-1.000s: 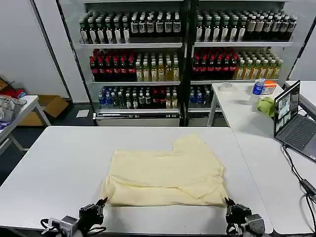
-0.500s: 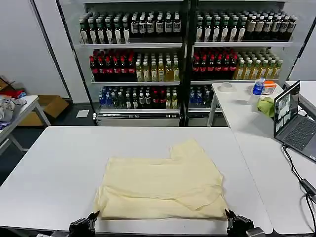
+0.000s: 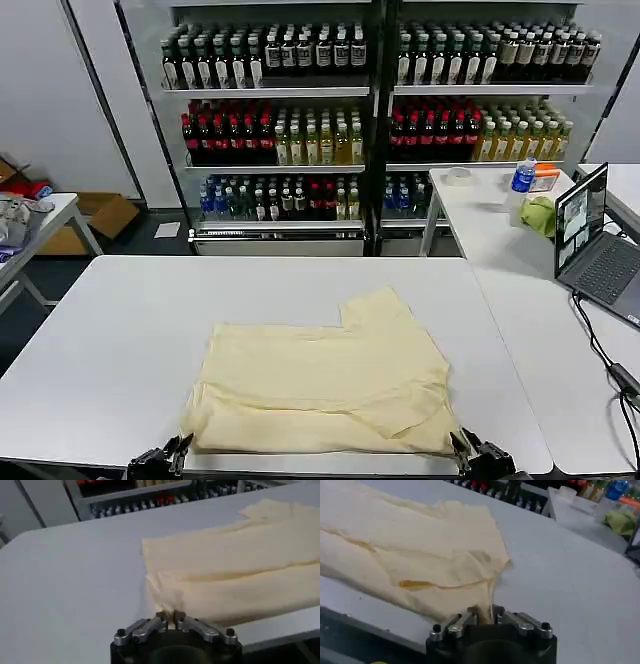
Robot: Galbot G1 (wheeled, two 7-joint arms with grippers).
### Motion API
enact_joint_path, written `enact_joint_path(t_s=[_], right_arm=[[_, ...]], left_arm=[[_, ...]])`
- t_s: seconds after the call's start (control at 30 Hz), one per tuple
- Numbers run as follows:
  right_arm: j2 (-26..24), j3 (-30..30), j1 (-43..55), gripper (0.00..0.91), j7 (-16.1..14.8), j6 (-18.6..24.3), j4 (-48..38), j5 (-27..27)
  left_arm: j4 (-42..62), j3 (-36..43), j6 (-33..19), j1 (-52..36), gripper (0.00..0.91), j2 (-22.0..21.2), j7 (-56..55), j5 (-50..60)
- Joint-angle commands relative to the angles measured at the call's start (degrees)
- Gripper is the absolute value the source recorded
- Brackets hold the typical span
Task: Fold and organize the clothes.
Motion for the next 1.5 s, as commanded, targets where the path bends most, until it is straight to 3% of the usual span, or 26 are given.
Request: enact_joint_path(t_s=[0.03,0.23,0.47,0.9,1.17,1.5], right_arm=[[-0.08,0.59,0.18,0.907,0.13,0.79,1.23,-0.59],[-0.01,-0.50,11.68,0.907,2.72,1.68,-1.36,5.59],[0.80,-8.82,31.39,0.907,6.20,-1.08,-10.08,14.01],[4.38,-22.92,58.45,0.907,8.20,-1.18,-32.08,18.79],[9.18,-27.52,66.46,0.907,8.37,-1.16,-43.76,20.11],[14.96,-30.83,73.73,0.907,7.70,-1.13,-55.94,19.65]], left_arm=[[-1.43,-2.15,0.28,0.52,0.907,0.06,-0.95,0.01],[-1.33,-2.65,0.70,-6.62,0.907,2.20,-3.56,-2.26],[4.86,2.42,0.70,-18.53,0.907,7.44,-6.58,-9.79],[21.23,15.17,3.99,-41.39,0.907,10.55,-10.62,-16.90],[30.27,22.40,4.22,-52.21,0.907,9.68,-11.76,-18.76],[38.16,28.59,4.20,-59.49,0.907,6.87,-11.88,-18.14]])
